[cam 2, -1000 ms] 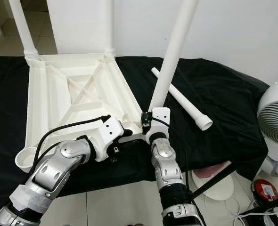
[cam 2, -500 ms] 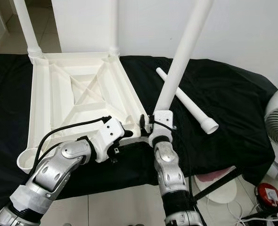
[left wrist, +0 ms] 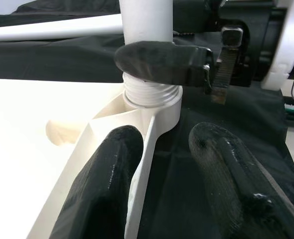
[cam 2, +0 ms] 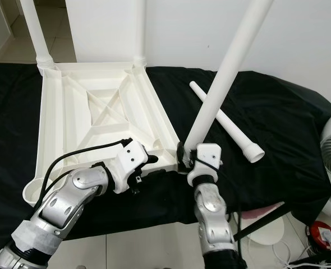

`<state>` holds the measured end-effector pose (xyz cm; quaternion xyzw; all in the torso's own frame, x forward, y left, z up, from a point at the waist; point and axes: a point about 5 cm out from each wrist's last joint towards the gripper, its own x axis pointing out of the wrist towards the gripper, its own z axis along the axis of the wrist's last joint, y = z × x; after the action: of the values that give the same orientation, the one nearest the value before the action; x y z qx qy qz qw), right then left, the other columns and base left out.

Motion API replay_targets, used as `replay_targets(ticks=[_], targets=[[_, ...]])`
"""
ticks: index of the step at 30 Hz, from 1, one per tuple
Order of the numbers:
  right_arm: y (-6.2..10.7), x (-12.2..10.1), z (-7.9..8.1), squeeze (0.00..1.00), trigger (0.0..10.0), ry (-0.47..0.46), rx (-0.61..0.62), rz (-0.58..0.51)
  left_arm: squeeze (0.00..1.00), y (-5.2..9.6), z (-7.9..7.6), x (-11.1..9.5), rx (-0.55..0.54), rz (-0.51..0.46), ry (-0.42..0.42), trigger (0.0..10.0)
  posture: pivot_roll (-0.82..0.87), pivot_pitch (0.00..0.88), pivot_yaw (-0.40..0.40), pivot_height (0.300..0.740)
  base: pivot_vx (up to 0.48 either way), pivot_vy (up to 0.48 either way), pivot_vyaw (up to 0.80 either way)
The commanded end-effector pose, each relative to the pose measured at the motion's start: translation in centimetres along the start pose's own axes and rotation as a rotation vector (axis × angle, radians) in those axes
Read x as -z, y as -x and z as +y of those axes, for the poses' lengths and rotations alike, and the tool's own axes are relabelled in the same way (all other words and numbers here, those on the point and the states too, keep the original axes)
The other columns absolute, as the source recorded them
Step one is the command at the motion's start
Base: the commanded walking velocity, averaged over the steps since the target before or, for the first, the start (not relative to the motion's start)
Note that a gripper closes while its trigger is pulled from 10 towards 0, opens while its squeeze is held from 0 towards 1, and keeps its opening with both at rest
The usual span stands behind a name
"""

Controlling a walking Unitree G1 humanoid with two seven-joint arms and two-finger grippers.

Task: Building children table

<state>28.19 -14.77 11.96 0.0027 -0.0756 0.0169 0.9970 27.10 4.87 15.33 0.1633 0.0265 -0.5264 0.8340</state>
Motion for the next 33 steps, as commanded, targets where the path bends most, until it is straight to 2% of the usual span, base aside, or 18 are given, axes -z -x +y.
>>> replay_targets(ticks=[1, 3, 5, 10, 16, 17, 21, 25, 29, 31, 33], targets=[[1.0, 0.6, -0.7, 0.00, 10.0, -0.006, -0.030, 0.014, 0.00, -0.2, -0.3, 0.2, 0.011, 0.004, 0.005, 10.0, 0.06, 0.003, -0.111, 0.740, 0.000, 0.000, 0.00], [1.0, 0.6, -0.7, 0.00, 10.0, -0.006, -0.030, 0.014, 0.00, -0.2, -0.3, 0.2, 0.011, 0.004, 0.005, 10.0, 0.06, 0.003, -0.111, 0.740, 0.000, 0.000, 0.00], [2.8, 1.4, -1.2, 0.00, 10.0, 0.013, -0.100, 0.030, 0.00, -0.2, -0.3, 0.2, 0.014, 0.004, 0.005, 10.0, 0.05, 0.009, -0.106, 0.740, 0.000, 0.000, 0.00], [4.4, 2.5, -1.7, 0.00, 10.0, -0.004, -0.189, 0.066, 0.00, -0.2, -0.3, 0.2, 0.018, 0.004, 0.004, 10.0, 0.04, 0.015, -0.096, 0.740, 0.000, 0.000, 0.00], [5.5, 2.8, -2.7, 0.00, 10.0, 0.042, -0.203, 0.047, 0.00, -0.3, -0.3, 0.2, 0.028, 0.005, 0.002, 10.0, 0.02, 0.023, -0.083, 0.740, 0.000, 0.000, 0.00], [5.9, 2.7, -3.5, 0.00, 10.0, 0.039, -0.167, 0.042, 0.00, -0.3, -0.2, 0.2, 0.031, 0.005, -0.001, 10.0, 0.02, 0.028, -0.081, 0.740, 0.000, 0.000, 0.00], [6.2, 2.8, -4.2, 0.00, 10.0, 0.033, -0.124, 0.046, 0.00, -0.2, -0.2, 0.2, 0.034, 0.006, -0.002, 10.0, 0.02, 0.030, -0.079, 0.740, 0.000, 0.000, 0.00], [6.7, 3.5, -6.5, 0.00, 10.0, 0.026, 0.041, 0.071, 0.00, -0.4, -0.2, 0.1, 0.041, 0.004, -0.002, 10.0, 0.01, 0.042, -0.070, 0.740, 0.000, 0.000, 0.00], [6.6, 3.6, -7.3, 0.00, 10.0, 0.008, 0.108, 0.069, 0.00, -0.6, -0.2, 0.1, 0.047, 0.012, -0.022, 10.0, 0.01, 0.045, -0.068, 0.740, 0.000, 0.000, 0.00], [6.1, 3.7, -7.8, 0.00, 10.0, -0.059, 0.183, 0.066, 0.00, -0.9, -0.1, 0.1, 0.048, 0.023, -0.045, 10.0, 0.01, 0.049, -0.066, 0.740, 0.000, 0.000, 0.00], [5.9, 3.8, -7.9, 0.00, 10.0, -0.081, 0.209, 0.064, 0.00, -1.0, -0.1, 0.1, 0.048, 0.025, -0.053, 10.0, 0.01, 0.049, -0.066, 0.740, 0.000, 0.000, 0.00]])
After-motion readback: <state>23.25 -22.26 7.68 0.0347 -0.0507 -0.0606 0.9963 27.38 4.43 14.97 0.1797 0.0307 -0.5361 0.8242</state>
